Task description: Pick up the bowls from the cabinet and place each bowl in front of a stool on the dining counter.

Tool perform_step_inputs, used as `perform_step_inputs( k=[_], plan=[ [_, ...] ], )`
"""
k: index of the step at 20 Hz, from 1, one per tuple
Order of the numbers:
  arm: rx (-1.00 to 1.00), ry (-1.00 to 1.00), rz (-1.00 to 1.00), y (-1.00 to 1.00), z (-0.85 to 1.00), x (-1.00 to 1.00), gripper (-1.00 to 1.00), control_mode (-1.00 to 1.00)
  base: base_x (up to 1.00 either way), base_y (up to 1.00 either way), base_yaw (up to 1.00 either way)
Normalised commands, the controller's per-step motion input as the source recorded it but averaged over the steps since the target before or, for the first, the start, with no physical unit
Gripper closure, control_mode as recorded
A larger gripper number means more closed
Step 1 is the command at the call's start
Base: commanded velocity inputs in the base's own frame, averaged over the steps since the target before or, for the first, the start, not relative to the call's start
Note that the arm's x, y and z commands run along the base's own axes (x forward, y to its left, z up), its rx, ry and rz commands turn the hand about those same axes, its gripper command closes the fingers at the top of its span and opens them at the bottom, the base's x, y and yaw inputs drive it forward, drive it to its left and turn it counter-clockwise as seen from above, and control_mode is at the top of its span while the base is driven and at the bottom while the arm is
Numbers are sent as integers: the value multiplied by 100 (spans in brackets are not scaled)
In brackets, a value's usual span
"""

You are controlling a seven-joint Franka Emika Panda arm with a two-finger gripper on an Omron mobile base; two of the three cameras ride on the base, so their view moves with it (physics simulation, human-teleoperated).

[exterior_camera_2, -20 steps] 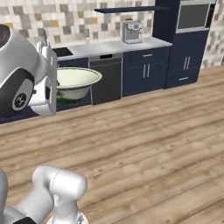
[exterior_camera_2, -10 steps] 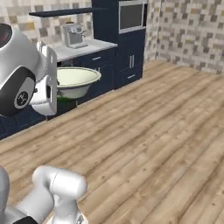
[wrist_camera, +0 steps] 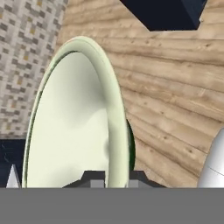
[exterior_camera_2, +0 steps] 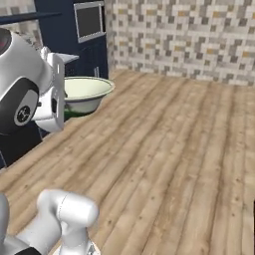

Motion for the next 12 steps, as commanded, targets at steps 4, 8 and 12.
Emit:
perform_step_inputs(
  k=[4,8,12],
  plan=[
    [0,0,0,0,0,0,100,100,100,92,-44],
    [0,0,0,0,0,0,100,100,100,87,-37],
    [0,0,0,0,0,0,100,100,100,92,-29]
  ],
)
